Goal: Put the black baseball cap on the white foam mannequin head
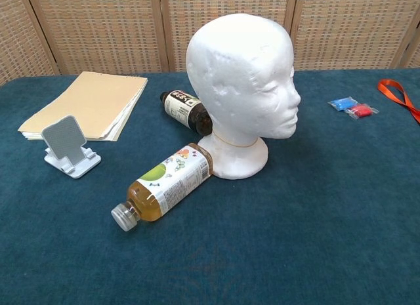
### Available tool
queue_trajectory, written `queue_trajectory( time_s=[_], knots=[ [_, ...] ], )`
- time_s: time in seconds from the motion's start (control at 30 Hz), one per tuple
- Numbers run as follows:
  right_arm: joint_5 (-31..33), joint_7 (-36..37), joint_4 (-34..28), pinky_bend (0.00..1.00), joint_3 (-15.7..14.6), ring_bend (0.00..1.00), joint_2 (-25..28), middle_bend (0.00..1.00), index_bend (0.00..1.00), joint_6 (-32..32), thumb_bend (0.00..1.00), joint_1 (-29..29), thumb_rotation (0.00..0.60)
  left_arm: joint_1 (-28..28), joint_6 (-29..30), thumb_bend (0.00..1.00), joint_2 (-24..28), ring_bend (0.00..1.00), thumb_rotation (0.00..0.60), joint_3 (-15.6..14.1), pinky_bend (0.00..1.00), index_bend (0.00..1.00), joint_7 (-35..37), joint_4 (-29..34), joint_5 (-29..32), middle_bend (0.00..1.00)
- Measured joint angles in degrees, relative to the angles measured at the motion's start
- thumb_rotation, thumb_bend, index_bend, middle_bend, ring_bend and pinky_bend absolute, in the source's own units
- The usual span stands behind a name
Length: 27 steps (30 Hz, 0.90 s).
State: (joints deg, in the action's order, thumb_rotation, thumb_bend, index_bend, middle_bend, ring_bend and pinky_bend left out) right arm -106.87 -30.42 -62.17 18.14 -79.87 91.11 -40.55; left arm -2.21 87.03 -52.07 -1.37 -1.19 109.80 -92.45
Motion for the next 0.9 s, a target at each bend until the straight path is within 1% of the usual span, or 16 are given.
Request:
queue_trajectory(
  time_s=[0.17, 0.27, 0.43, 0.67, 0.8, 0.9],
  knots=[
    [-9.37, -0.29, -0.48, 1.00, -4.35, 1.00, 2.55, 1.00, 0.72, 2.96, 0.76, -2.45, 0.600, -0.13, -0.28, 0.00, 0.00, 0.00, 0.600, 0.01, 0.00, 0.00, 0.02, -0.05, 0.11, 0.00],
    [-11.99, -0.58, -1.47, 1.00, -6.25, 1.00, 3.29, 1.00, 0.72, 3.61, 0.76, -3.82, 0.600, -0.24, -0.51, 0.00, 0.00, 0.00, 0.600, 0.03, 0.00, 0.00, -0.03, -0.04, 0.25, 0.00],
    [-11.89, -2.20, -2.97, 1.00, -5.99, 1.00, 2.90, 1.00, 0.72, 3.04, 0.74, -4.88, 0.600, -0.23, -0.52, 0.00, -0.06, 0.00, 0.600, 0.02, 0.00, 0.00, -0.17, 0.03, 0.28, 0.00],
    [-12.34, -6.13, -2.72, 1.00, -5.56, 1.00, 1.34, 1.00, 0.72, 1.15, 0.71, -6.61, 0.600, -0.28, -0.67, 0.00, -0.10, 0.00, 0.600, 0.06, 0.00, 0.00, -0.22, 0.00, 0.50, 0.00],
    [-14.03, -8.49, -2.24, 1.00, -6.52, 1.00, 0.90, 1.00, 0.72, 0.21, 0.71, -7.07, 0.600, -0.27, -0.62, 0.00, -0.11, 0.00, 0.600, 0.09, 0.00, 0.00, -0.21, -0.01, 0.53, 0.00],
    [-15.48, -10.52, -2.05, 1.00, -8.16, 1.00, 0.57, 1.00, 0.72, -0.77, 0.71, -7.07, 0.600, -0.25, -0.58, 0.00, -0.07, 0.00, 0.600, 0.05, 0.00, 0.00, -0.17, 0.00, 0.43, 0.00]
  ],
)
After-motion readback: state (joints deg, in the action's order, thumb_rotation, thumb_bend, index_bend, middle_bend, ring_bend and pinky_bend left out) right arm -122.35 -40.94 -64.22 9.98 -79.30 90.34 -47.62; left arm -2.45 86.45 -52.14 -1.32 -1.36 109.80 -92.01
